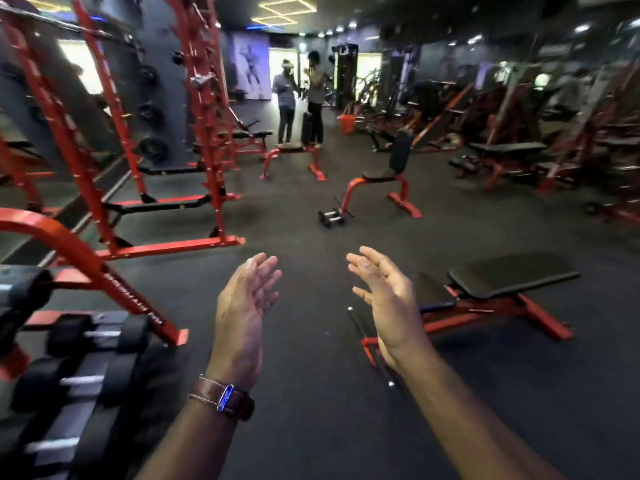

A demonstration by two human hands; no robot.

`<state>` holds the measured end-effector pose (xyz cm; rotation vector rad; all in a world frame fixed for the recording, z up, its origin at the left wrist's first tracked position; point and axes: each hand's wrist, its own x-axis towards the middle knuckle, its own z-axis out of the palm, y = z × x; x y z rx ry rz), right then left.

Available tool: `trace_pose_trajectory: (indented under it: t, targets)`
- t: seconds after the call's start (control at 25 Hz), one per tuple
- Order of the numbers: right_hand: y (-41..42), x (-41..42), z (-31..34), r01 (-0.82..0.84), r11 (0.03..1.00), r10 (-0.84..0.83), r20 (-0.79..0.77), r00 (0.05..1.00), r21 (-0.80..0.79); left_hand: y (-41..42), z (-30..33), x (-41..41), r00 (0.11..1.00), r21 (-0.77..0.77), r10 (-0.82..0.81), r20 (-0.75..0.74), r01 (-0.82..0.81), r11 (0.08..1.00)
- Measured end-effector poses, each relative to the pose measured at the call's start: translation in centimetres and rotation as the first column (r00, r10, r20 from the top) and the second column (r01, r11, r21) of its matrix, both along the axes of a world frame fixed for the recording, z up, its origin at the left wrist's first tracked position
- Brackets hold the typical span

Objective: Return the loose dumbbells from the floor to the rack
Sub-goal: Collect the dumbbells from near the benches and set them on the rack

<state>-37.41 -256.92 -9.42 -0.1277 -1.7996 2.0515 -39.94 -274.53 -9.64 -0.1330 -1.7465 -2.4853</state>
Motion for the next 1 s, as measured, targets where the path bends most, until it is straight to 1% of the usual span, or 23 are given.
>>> trace_pose_trajectory:
  t: [0.16, 0.32, 0.48, 0.6, 0.68, 0.8, 1.0]
  targets:
    - [6.5, -8.5, -0.5, 0.039, 0.999, -0.039, 0.026, 0.999, -0.008, 6.7, -0.6, -8.8, 0.999, -0.012, -0.038, 0.028, 0.039, 0.999]
    - [9.3, -19.1, -2.3, 0.066, 0.997, -0.065, 0.04, 0.997, -0.04, 9.6, -2.2, -19.8, 0.999, -0.058, -0.044, 0.011, 0.045, 0.997]
    - [11.1, -32.9, -4.1, 0.102, 0.993, -0.099, 0.046, 0.994, -0.066, 11.4, -4.0, -34.7, 0.998, -0.074, -0.067, 0.007, 0.067, 0.995]
    - [12.4, -43.6, -3.7, 0.154, 0.983, -0.147, 0.073, 0.986, -0.1, 12.7, -3.7, -46.6, 0.993, -0.083, -0.114, 0.033, 0.117, 0.99]
    - [13.7, -49.3, -3.2, 0.185, 0.976, -0.176, 0.081, 0.981, -0.114, 14.0, -3.0, -52.8, 0.99, -0.096, -0.14, 0.027, 0.142, 0.985]
    - [16.0, -58.6, -3.3, 0.231, 0.964, -0.216, 0.12, 0.969, -0.133, 16.8, -2.7, -62.9, 0.983, -0.106, -0.169, 0.072, 0.177, 0.979]
    - [21.4, -74.6, -6.5, 0.287, 0.946, -0.262, 0.166, 0.951, -0.149, 22.8, -5.4, -78.5, 0.972, -0.109, -0.2, 0.123, 0.214, 0.971]
